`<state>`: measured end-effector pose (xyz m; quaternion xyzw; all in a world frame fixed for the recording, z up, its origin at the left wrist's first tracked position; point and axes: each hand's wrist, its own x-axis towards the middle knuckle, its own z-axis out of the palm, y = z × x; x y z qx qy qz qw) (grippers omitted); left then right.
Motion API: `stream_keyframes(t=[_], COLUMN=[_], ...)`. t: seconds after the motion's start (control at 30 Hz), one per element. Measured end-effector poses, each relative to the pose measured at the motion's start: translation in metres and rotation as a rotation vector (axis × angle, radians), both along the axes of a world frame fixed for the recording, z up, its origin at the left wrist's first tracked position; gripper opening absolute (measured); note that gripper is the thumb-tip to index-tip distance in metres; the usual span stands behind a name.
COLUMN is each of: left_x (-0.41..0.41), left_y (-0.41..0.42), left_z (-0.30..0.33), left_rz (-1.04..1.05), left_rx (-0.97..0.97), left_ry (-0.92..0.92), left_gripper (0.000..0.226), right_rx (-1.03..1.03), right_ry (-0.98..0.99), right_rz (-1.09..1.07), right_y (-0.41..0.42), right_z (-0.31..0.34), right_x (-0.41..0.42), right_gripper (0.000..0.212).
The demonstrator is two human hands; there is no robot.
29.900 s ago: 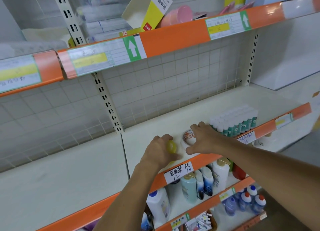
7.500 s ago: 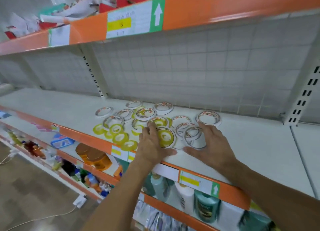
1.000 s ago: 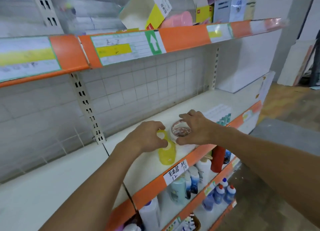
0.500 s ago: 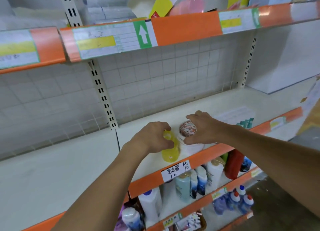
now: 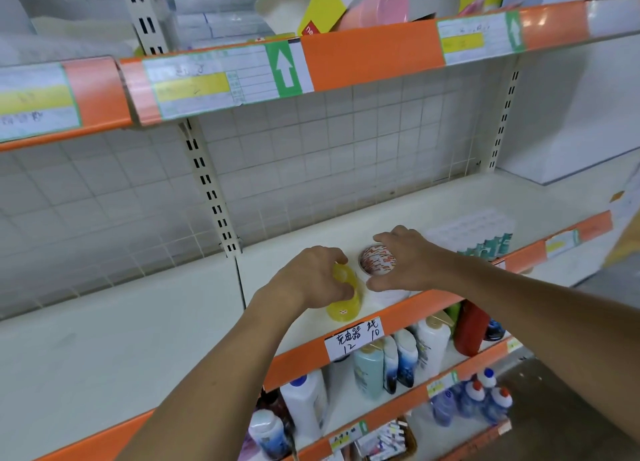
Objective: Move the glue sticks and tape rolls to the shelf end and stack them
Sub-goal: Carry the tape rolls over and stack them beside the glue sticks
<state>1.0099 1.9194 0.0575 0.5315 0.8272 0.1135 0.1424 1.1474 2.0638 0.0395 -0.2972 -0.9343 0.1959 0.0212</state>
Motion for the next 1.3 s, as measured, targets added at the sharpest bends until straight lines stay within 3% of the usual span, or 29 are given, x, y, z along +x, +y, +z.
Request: stream_keyframes(t=[0.23, 0.8, 1.3], left_x=[0.003, 0.01, 0.018], left_y=[-0.002, 0.006, 0.006], left_z=[-0.004, -0.006, -0.007], left_rz=[0.006, 0.009, 0.059], left_rx=[0.003, 0.061, 0.048], left_ry=[-0.036, -0.032, -0.06], left_gripper=[0.072, 0.059, 0.079], right_rx=[0.004, 0.004, -0.05], right_ry=[0.006, -0.01, 0.001], right_rz=[-0.016, 0.044, 0.042], right_y=[0.001, 0.005, 0.009], right_z=[-0.001, -0.003, -0.005], right_x=[-0.001, -0.006, -0.01], right_gripper=[0.096, 0.101, 0.102])
